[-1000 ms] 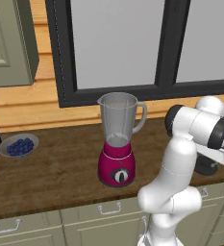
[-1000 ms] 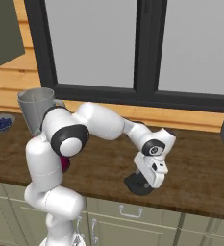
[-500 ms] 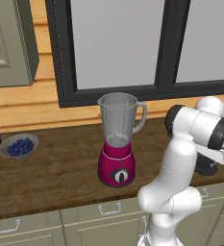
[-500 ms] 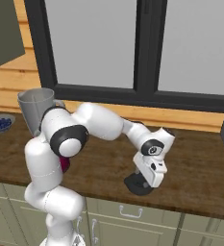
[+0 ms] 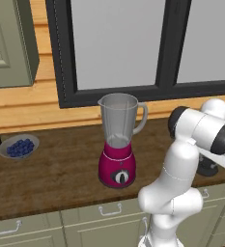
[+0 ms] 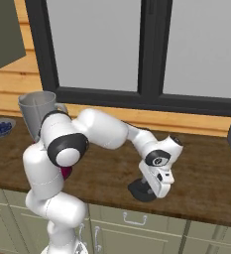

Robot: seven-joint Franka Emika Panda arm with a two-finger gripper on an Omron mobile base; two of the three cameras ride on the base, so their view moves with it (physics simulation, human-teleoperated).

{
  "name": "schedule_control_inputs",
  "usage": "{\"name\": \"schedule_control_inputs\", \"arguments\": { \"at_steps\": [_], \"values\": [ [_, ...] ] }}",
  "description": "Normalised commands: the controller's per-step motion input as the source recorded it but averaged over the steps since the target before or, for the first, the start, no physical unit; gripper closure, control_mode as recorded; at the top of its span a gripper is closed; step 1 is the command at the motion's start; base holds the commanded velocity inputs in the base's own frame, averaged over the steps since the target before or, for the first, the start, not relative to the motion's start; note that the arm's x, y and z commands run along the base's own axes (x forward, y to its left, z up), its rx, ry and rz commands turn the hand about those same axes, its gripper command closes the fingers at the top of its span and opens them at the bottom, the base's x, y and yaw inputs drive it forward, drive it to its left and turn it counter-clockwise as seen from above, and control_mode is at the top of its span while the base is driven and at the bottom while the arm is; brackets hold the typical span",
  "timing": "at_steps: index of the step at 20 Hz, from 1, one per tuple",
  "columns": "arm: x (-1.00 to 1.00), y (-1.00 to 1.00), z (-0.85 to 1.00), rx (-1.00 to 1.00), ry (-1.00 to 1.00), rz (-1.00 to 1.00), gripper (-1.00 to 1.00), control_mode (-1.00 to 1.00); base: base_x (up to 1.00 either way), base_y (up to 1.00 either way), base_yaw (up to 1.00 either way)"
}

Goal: Close the lid blender by securely placing the lid on top.

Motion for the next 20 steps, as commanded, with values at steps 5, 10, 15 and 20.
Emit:
{"name": "schedule_control_inputs", "arguments": {
  "at_steps": [5,10,15,20],
  "values": [
    [0.02,0.9,-0.81,0.0,0.01,0.0,1.0,-1.0,0.0,0.0,0.0],
    [-0.16,0.73,-0.58,0.0,-0.08,0.01,1.0,-1.0,0.0,0.0,0.0],
    [-0.15,0.93,-0.49,0.0,-0.15,0.0,1.0,-1.0,0.0,0.0,0.0],
    [0.0,1.0,-0.52,-0.03,-0.01,0.0,1.0,-1.0,0.0,0.0,0.0]
  ]
}}
